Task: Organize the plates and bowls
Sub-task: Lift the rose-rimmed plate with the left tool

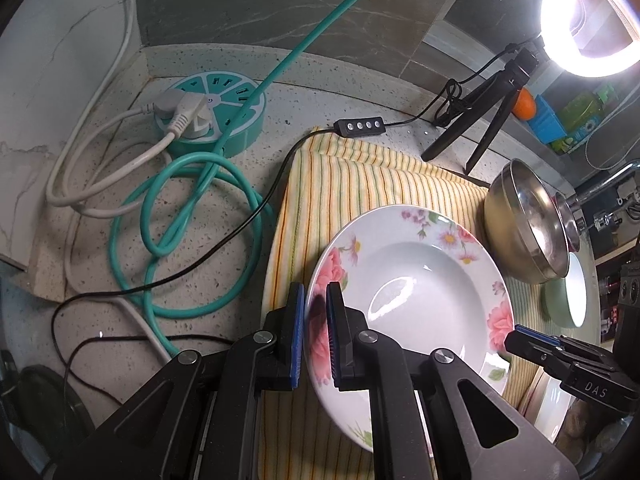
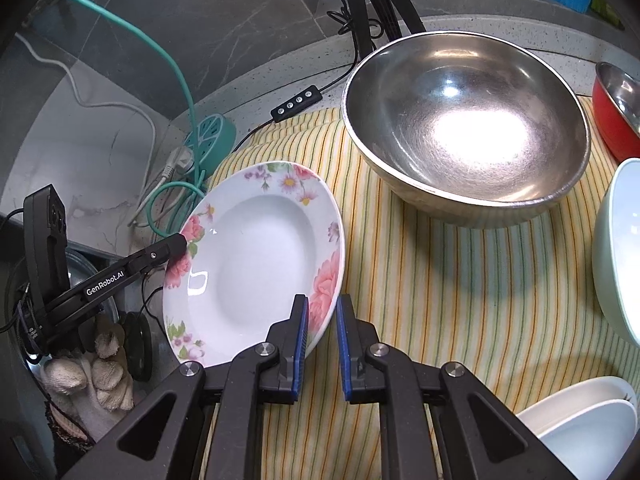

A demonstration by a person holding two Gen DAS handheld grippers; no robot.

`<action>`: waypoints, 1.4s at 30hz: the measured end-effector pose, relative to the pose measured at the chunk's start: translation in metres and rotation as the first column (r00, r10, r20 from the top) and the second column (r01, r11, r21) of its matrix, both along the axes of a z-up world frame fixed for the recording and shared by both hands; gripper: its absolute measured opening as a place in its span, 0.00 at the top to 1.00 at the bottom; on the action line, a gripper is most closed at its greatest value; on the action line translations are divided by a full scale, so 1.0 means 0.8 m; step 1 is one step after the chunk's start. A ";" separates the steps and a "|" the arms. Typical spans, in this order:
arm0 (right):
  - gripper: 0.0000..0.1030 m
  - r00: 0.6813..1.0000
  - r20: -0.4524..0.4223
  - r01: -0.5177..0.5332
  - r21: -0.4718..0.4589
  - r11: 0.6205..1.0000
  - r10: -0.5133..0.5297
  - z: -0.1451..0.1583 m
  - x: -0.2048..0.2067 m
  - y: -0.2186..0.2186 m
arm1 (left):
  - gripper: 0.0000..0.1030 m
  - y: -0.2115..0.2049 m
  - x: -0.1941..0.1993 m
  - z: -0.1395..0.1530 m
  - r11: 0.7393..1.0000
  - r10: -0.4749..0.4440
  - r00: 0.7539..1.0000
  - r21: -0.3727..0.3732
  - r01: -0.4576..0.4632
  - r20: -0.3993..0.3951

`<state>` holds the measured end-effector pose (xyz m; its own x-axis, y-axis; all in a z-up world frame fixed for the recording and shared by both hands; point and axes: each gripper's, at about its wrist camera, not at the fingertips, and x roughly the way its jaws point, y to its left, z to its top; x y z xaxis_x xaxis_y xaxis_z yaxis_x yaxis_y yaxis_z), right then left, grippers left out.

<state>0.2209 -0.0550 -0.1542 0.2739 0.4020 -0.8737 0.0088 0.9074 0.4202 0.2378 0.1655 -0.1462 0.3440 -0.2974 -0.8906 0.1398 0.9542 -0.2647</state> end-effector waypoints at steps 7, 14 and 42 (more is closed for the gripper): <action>0.88 1.000 -0.005 -0.005 0.004 1.000 0.005 0.000 -0.007 -0.002 | 0.91 -0.002 -0.014 0.004 1.000 0.002 1.000 -0.010 -0.002 0.004; 0.88 1.000 0.004 -0.012 0.003 1.000 0.012 0.005 -0.015 -0.008 | 0.91 -0.006 -0.029 0.011 1.000 0.006 1.000 -0.028 -0.006 0.013; 0.89 1.000 0.001 -0.020 -0.003 1.000 0.020 -0.010 -0.016 -0.004 | 0.91 -0.005 -0.049 -0.010 0.997 0.046 0.999 -0.054 -0.047 -0.019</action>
